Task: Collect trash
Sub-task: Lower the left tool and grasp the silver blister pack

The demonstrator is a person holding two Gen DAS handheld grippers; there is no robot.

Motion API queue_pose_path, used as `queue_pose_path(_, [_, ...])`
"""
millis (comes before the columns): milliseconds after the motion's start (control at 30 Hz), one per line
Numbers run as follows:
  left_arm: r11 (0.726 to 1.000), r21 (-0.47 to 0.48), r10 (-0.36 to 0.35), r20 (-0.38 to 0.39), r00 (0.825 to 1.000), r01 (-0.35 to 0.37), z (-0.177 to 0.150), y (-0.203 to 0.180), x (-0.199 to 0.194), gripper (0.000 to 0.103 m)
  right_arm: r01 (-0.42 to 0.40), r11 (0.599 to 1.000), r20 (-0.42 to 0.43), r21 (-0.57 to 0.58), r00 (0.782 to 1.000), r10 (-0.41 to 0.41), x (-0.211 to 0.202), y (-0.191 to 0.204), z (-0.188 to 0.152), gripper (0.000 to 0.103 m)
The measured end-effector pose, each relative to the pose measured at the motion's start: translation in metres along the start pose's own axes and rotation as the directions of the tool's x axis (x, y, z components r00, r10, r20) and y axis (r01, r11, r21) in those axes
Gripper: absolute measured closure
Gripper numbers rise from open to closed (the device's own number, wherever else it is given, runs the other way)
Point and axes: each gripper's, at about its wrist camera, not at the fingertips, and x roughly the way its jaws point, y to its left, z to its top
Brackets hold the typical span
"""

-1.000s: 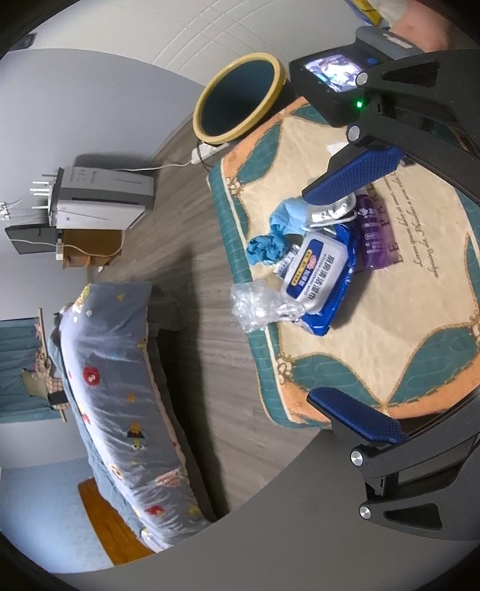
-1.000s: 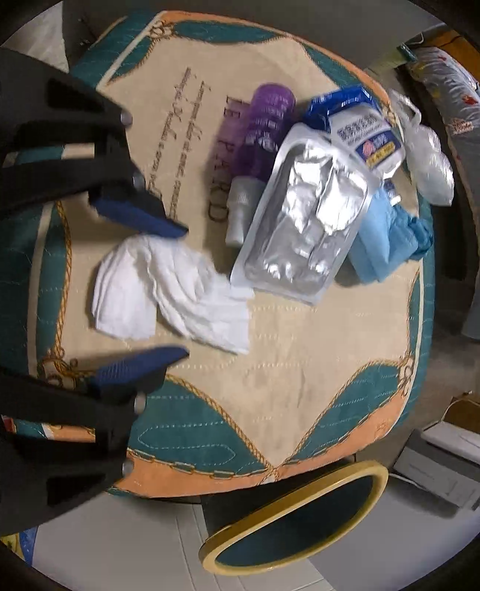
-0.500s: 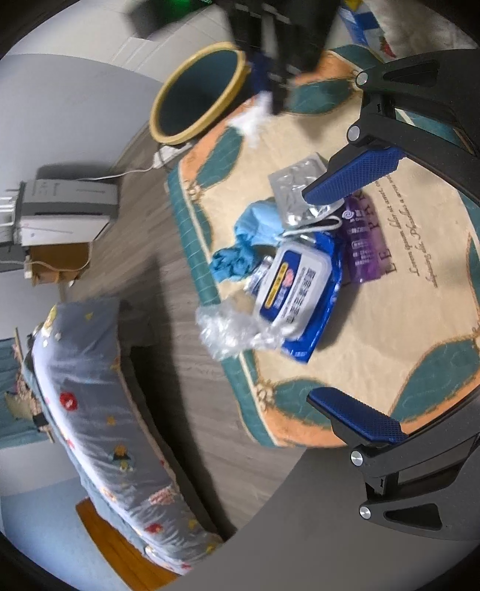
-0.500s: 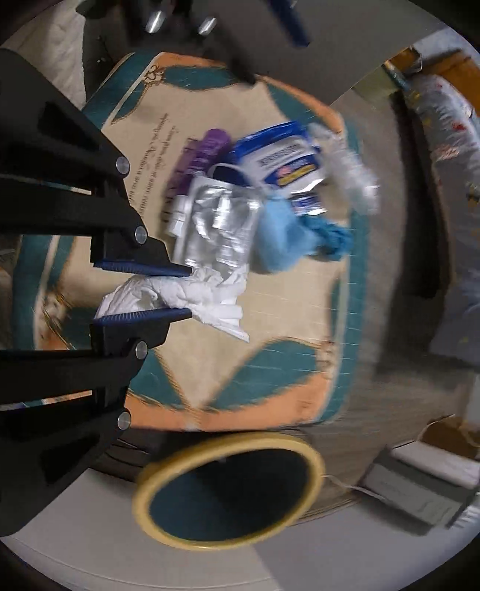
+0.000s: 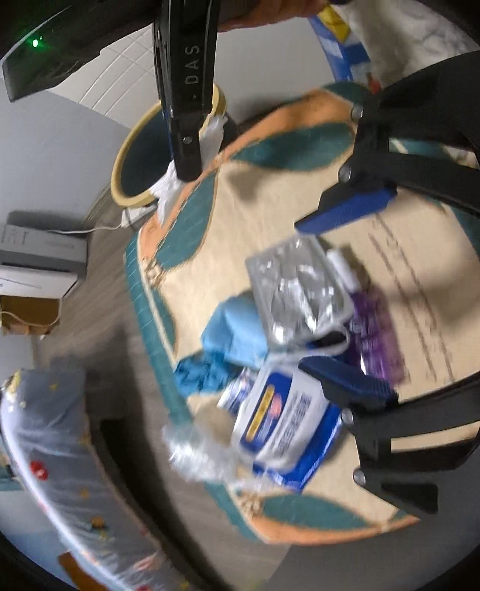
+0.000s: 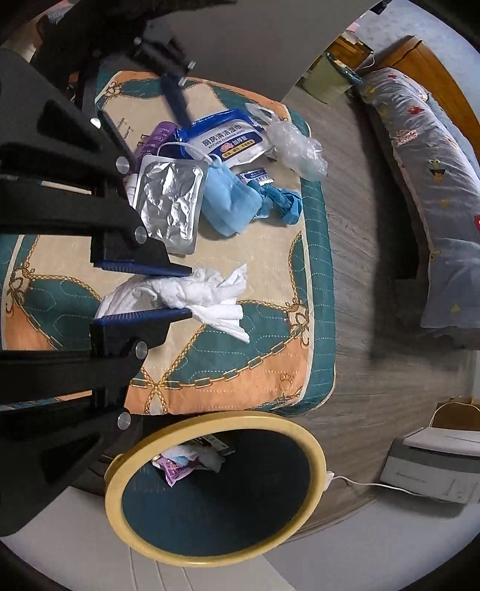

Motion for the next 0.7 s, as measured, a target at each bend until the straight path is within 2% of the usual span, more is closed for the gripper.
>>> queue_pose_path(300, [0.995,-0.067,0.064,-0.120,0.991,-0.072,0.002,0.009,0.036,0.034,-0.033,0.999,-0.011,-0.007,0.999,0.033,-0.001,-0.005,-0.004,0.086])
queue_pose_path(433, [0.994,-0.108,0.021,-0.136,0.991,-0.035,0.003,0.011,0.040,0.035,-0.050,0.999,-0.003,-0.011,0.999,0.050,-0.005,-0.007,-0.004,0.086])
queue_pose_path(500, [0.994,-0.108,0.010,-0.134,0.991,-0.025,0.005,0.007,0.040,0.054,-0.052,0.999,0.001,-0.008,0.999,0.052,-0.007,-0.010,-0.004,0.086])
queue_pose_path(567, [0.994,-0.106,-0.001,-0.132,0.991,-0.013,0.007,0.003,0.040,0.064,-0.057,0.998,0.001,0.002,0.998,0.057,-0.007,-0.013,-0.004,0.086])
queue_pose_path(700, [0.994,-0.107,-0.029,-0.096,0.995,0.019,0.012,-0.003,0.031,0.065,-0.050,0.999,-0.015,0.006,0.999,0.050,-0.004,-0.015,-0.005,0.086])
